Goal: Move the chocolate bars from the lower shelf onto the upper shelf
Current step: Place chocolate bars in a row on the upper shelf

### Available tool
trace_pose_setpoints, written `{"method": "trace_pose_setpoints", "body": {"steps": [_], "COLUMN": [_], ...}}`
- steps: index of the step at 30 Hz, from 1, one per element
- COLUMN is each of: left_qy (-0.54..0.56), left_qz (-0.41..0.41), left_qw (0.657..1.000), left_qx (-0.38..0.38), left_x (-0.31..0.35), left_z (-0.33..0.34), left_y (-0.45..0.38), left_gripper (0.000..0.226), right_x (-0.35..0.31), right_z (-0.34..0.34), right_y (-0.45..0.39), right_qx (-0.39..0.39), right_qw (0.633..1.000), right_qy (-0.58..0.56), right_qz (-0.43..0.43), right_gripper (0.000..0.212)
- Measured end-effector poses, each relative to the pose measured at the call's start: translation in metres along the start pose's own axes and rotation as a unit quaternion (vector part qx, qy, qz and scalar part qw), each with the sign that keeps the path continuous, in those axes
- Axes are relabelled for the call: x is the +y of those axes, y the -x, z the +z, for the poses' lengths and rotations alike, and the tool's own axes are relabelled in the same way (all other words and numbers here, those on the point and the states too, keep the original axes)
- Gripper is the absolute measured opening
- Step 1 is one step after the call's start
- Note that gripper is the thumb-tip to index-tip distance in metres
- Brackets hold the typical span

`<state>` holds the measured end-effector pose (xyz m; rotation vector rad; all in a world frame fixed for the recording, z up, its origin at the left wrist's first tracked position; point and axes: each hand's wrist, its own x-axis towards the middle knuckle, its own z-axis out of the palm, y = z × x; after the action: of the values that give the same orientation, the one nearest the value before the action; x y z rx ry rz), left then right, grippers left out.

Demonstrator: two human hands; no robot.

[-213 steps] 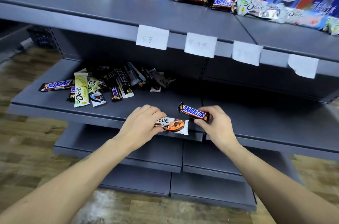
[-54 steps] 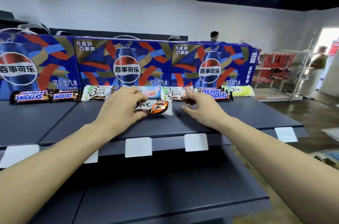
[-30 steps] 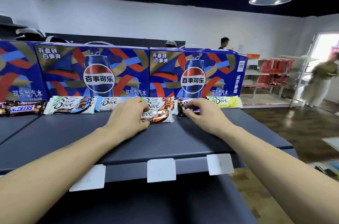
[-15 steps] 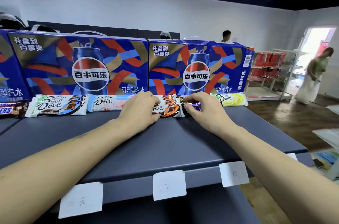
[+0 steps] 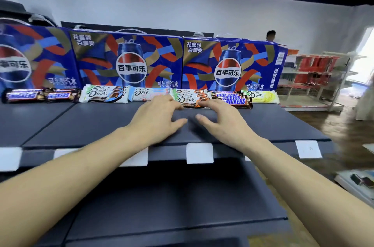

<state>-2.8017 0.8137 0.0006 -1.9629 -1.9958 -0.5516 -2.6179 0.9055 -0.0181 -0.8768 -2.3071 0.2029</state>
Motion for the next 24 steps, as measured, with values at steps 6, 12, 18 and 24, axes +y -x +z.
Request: {"method": "trace_pose_setpoints", "body": {"steps": [6, 12, 18, 24], "left_qy": [0.01, 0.007, -0.008, 0.007], "left_qz": [-0.028, -0.07, -0.148, -0.223], "left_qw": [0.999, 0.997, 0.989, 0.974], "left_qx": [0.035, 0.026, -0.027, -0.027], "left_x": [0.017, 0.023, -0.001, -0.046], "left_z": [-0.022, -0.021, -0.003, 0.01], "left_y": [0.085, 0.173, 0.255, 0.31], "left_gripper": [0.047, 0.046, 0.05, 0.047], "right_x": [-0.048, -0.096, -0.13, -0.162], "right_z": [0.004, 0.033, 0.088, 0.141], "right_y": [0.057, 0.119, 0.158, 0.165], "right_qx": [0.011, -0.002, -0.105, -0.171], "right_qw": [0.999, 0.997, 0.99, 0.979], "right_qy": [-0.002, -0.023, -0.058, -0.083], "right_qz": [-0.039, -0.078, -0.079, -0.074], "right_gripper": [0.058, 0.047, 0.054, 0.056]}}
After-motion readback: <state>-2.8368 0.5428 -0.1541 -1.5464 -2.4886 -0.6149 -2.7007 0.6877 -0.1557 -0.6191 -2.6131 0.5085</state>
